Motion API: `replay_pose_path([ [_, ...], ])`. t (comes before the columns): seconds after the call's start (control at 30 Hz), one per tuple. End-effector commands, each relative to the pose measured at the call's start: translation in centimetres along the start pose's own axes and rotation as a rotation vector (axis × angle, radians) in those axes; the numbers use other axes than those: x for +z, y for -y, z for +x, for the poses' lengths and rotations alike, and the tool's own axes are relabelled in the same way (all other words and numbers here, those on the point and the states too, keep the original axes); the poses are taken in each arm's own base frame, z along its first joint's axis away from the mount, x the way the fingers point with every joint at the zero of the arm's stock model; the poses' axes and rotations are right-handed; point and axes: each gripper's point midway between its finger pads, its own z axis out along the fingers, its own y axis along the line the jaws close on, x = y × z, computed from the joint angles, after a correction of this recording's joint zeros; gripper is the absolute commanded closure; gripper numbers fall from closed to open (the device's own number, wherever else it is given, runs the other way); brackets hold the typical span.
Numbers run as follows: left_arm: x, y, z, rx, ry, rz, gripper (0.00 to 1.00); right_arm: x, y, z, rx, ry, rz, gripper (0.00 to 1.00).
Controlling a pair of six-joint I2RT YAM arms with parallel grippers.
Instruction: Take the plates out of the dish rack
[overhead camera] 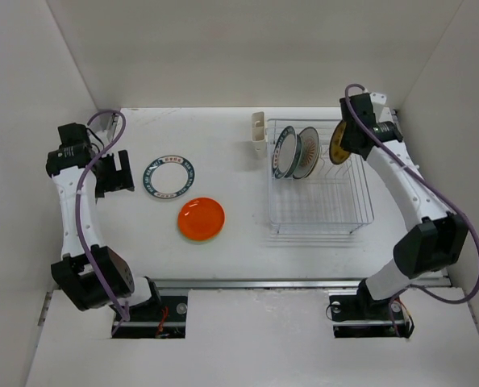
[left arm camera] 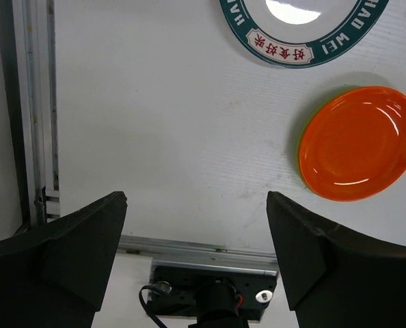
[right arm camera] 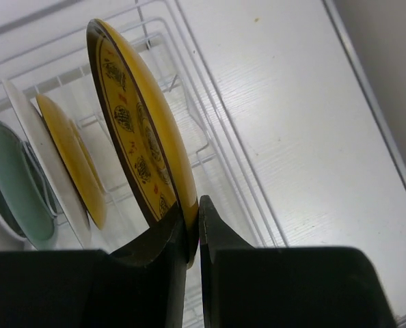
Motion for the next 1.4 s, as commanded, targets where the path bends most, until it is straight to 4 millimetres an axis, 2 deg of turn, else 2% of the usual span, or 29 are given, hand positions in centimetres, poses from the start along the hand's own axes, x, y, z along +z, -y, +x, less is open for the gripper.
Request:
replay_pose_path([
  [0.0, -2.4, 0.6, -1.0, 0.019, 0.079, 0.009, 0.19, -2.8, 2.2, -2.5, 0.059, 0.096, 0.035, 1.00],
  [0.17, -3.0, 0.7, -0.8, 0.020, 0.088, 0.008, 0.19, -5.5, 2.9, -4.0, 0.081, 0.146, 0.004, 1.00],
  [0.27, -2.8, 0.7, -0.5, 0.019, 0.079, 0.009, 0.19, -8.2, 0.2, -4.4, 0.062, 0.166, -0.154, 1.00],
  [0.3, -2.8, 0.7, -0.5, 0.019, 0.079, 0.009, 0.19, -9.1, -1.3, -4.5, 0.045, 0.173, -0.235, 1.00],
  [0.33, -2.8, 0.7, -0.5, 0.019, 0.079, 0.009, 0.19, -10.6, -5.0, -2.7, -0.013, 0.132, -0.398, 1.00],
  [0.37, -2.8, 0.7, -0.5, 0.019, 0.079, 0.009, 0.19, -12.1, -7.3, -2.9, -0.023, 0.158, -0.509, 1.00],
  [0.4, -2.7, 0.6, -0.7, 0.019, 0.078, 0.009, 0.19, -13.3, -9.3, -2.2, -0.053, 0.151, -0.604, 1.00],
  [0.43, -2.7, 0.6, -0.7, 0.019, 0.078, 0.009, 0.19, -15.8, -13.0, 0.0, -0.113, 0.108, -0.769, 1.00],
  [0.5, -2.7, 0.6, -0.7, 0.019, 0.078, 0.009, 0.19, -16.9, -17.5, 2.6, -0.175, 0.063, -0.896, 1.00],
  [0.53, -2.7, 0.6, -0.7, 0.019, 0.078, 0.009, 0.19, -17.6, -19.3, 3.9, -0.207, 0.035, -0.945, 1.00],
  [0.57, -2.7, 0.6, -0.7, 0.019, 0.078, 0.009, 0.19, -19.8, -21.6, 5.7, -0.264, 0.000, -1.049, 1.00],
  [0.6, -2.7, 0.6, -0.5, 0.017, 0.069, 0.010, 0.19, -19.3, -24.0, 7.8, -0.301, -0.051, -1.086, 1.00],
  [0.63, -2.7, 0.6, -0.5, 0.017, 0.069, 0.010, 0.19, -20.1, -25.3, 8.9, -0.323, -0.079, -1.142, 1.00],
  [0.67, -2.7, 0.4, -0.5, 0.028, 0.067, -0.001, 0.19, -21.6, -26.8, 11.0, -0.361, -0.133, -1.238, 1.00],
  [0.7, -2.8, 0.3, -0.2, 0.028, 0.066, -0.010, 0.19, -21.0, -28.7, 12.3, -0.377, -0.155, -1.266, 1.00],
  [0.73, -2.8, 0.3, -0.2, 0.028, 0.066, -0.010, 0.19, -20.8, -29.6, 12.7, -0.367, -0.178, -1.282, 1.00],
  [0.77, -2.6, 0.1, 0.0, 0.026, 0.056, -0.018, 0.19, -20.4, -31.2, 14.5, -0.383, -0.228, -1.301, 1.00],
  [0.8, -2.6, 0.1, 0.0, 0.026, 0.056, -0.018, 0.19, -21.2, -31.5, 14.3, -0.385, -0.216, -1.317, 1.00],
  [0.83, -2.6, 0.1, 0.0, 0.026, 0.056, -0.018, 0.19, -19.5, -32.7, 16.1, -0.396, -0.270, -1.296, 1.00],
  [0.87, -2.6, 0.1, 0.0, 0.026, 0.056, -0.018, 0.19, -19.1, -33.3, 17.2, -0.410, -0.294, -1.288, 1.00],
  [0.93, -2.4, 0.1, 0.3, 0.025, 0.047, -0.017, 0.19, -18.3, -34.5, 18.1, -0.413, -0.335, -1.281, 1.00],
  [0.97, -2.4, 0.1, 0.3, 0.034, 0.047, -0.018, 0.19, -16.9, -34.9, 20.5, -0.441, -0.396, -1.247, 0.99],
  [1.03, -2.4, -0.1, 0.3, 0.034, 0.046, -0.027, 0.19, -16.0, -35.2, 22.1, -0.461, -0.423, -1.218, 0.83],
  [1.1, -2.4, -0.1, 0.3, 0.043, 0.046, -0.027, 0.19, -14.5, -35.2, 23.8, -0.477, -0.461, -1.176, 0.73],
  [1.17, -2.4, -0.3, 0.3, 0.043, 0.045, -0.036, 0.19, -14.1, -35.2, 25.0, -0.500, -0.468, -1.137, 0.66],
  [1.2, -2.4, -0.3, 0.3, 0.043, 0.045, -0.036, 0.19, -13.1, -34.6, 25.8, -0.525, -0.486, -1.096, 0.64],
  [1.23, -2.4, -0.3, 0.3, 0.043, 0.045, -0.036, 0.19, -13.4, -34.6, 26.0, -0.549, -0.472, -1.085, 0.56],
  [1.3, -2.2, -0.3, 0.6, 0.040, 0.027, -0.034, 0.19, -12.2, -33.8, 26.8, -0.585, -0.464, -1.004, 0.48],
  [1.37, -2.4, -0.3, 0.3, 0.042, 0.036, -0.035, 0.19, -12.4, -33.4, 27.6, -0.623, -0.453, -0.976, 0.42],
])
